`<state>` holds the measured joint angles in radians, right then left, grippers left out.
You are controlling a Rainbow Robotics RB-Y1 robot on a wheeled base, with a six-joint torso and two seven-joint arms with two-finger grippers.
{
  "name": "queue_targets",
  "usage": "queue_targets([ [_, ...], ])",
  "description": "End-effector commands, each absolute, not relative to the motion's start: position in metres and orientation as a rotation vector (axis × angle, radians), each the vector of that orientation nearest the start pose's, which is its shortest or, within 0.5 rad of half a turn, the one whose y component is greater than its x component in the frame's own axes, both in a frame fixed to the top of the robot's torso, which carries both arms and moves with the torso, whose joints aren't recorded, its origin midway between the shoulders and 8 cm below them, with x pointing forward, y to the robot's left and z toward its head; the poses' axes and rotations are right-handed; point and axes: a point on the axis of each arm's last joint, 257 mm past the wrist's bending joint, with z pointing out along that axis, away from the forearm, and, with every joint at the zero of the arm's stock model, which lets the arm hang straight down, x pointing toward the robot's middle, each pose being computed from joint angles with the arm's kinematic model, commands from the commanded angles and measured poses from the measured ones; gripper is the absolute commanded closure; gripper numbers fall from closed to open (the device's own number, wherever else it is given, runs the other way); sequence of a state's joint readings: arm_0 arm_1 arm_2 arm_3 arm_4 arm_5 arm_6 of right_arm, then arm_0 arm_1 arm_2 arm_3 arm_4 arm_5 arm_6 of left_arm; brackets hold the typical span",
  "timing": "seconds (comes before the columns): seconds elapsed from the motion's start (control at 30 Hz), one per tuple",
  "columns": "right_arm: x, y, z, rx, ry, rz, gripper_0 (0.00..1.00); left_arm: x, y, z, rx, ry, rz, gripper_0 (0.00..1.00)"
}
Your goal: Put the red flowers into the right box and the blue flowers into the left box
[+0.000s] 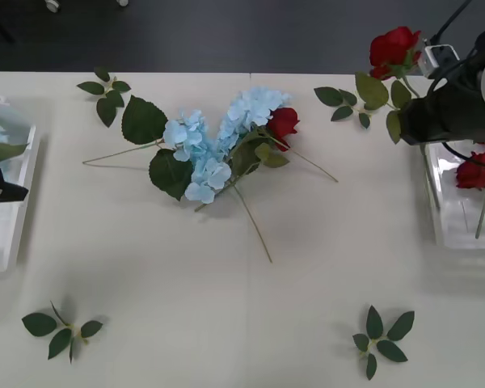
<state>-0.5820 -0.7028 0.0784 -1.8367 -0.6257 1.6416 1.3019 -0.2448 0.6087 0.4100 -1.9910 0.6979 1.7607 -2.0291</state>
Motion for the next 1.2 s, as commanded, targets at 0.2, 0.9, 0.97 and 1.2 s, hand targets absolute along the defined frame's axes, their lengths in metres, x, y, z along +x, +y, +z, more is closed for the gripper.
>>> queue_targets([
  [0.2, 0.536, -0.354, -0.090, -0.318, 2.387, -0.210, 1.00, 0.441, 0.313, -0.175, 1.018, 2.239, 0.075, 0.00],
  [0.9, 0.500, -0.492, -0.109, -0.101, 2.435, -0.045, 1.00, 0.500, 0.256, -0.158, 1.419, 2.065, 0.306, 0.00],
  [0.97, 0.491, -0.502, -0.117, -0.052, 2.450, -0.036, 1.00, 0.508, 0.253, -0.160, 1.420, 2.068, 0.301, 0.00],
  [1.2, 0.472, -0.538, -0.141, 0.022, 2.466, -0.116, 1.00, 0.539, 0.243, -0.173, 1.427, 2.070, 0.286, 0.00],
])
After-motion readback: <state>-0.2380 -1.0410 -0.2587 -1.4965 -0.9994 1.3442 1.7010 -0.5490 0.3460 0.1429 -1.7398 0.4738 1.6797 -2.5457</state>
